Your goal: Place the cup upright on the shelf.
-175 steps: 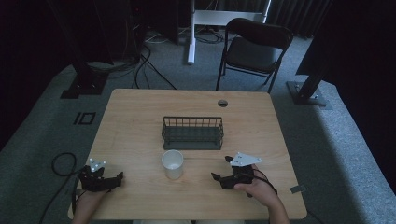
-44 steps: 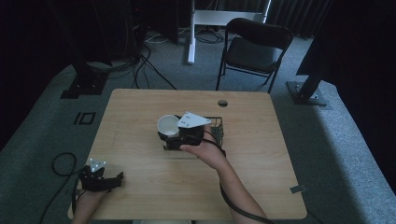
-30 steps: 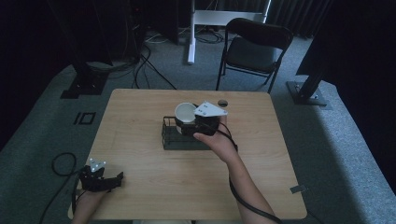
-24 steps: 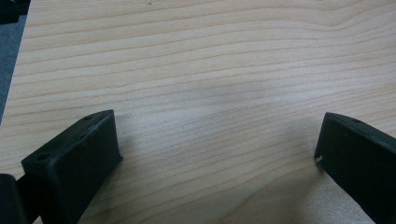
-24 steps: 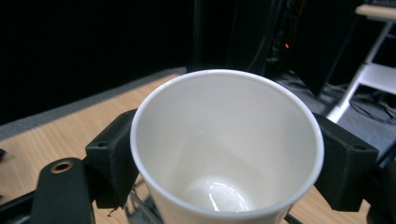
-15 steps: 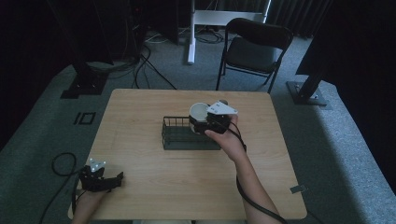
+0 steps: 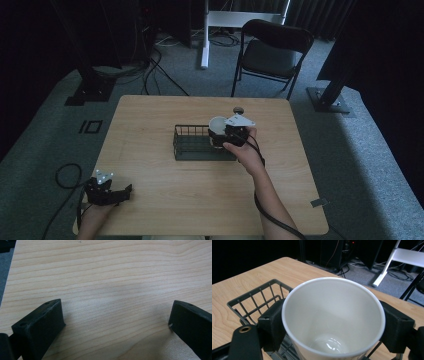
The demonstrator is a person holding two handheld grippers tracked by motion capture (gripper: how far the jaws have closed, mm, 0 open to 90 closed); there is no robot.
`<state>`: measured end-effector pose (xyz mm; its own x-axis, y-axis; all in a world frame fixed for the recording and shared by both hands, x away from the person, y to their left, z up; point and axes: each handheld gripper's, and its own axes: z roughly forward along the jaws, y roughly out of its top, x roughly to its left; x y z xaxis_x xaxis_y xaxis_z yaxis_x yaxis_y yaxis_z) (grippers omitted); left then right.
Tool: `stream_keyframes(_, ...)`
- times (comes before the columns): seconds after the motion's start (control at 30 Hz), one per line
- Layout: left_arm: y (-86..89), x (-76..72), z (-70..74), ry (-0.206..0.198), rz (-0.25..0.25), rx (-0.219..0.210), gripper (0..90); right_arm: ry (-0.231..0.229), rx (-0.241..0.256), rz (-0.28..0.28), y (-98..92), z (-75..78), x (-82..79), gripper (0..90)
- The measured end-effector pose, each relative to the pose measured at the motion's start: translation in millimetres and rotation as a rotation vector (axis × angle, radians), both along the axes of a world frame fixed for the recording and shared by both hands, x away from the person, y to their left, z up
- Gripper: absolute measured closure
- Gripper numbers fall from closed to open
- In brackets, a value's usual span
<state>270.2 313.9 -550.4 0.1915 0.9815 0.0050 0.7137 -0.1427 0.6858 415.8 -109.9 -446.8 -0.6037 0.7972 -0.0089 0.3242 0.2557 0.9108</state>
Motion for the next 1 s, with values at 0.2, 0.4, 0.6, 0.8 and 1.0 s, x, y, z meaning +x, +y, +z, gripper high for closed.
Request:
stream_keyframes(0.2, 0.0, 0.0, 0.0, 0.000, 0.000, 0.000, 0.1, 0.001, 0.000, -0.016, -4.0, -3.3, 4.6, 19.9)
stream_keyframes(0.4, 0.0, 0.0, 0.0, 0.000, 0.000, 0.000, 0.1, 0.013, -0.001, -0.022, -6.4, -7.9, 7.5, 19.9)
stream_keyframes(0.6, 0.0, 0.0, 0.0, 0.000, 0.000, 0.000, 0.1, 0.013, 0.007, -0.029, -7.0, -15.1, 7.9, 19.9)
stream_keyframes(0.8, 0.0, 0.0, 0.0, 0.000, 0.000, 0.000, 0.1, 0.005, 0.003, -0.025, -6.3, -15.7, 7.0, 19.8)
stream_keyframes(1.0, 0.0, 0.0, 0.0, 0.000, 0.000, 0.000, 0.1, 0.015, 0.012, -0.018, -8.5, -14.3, 6.8, 15.6)
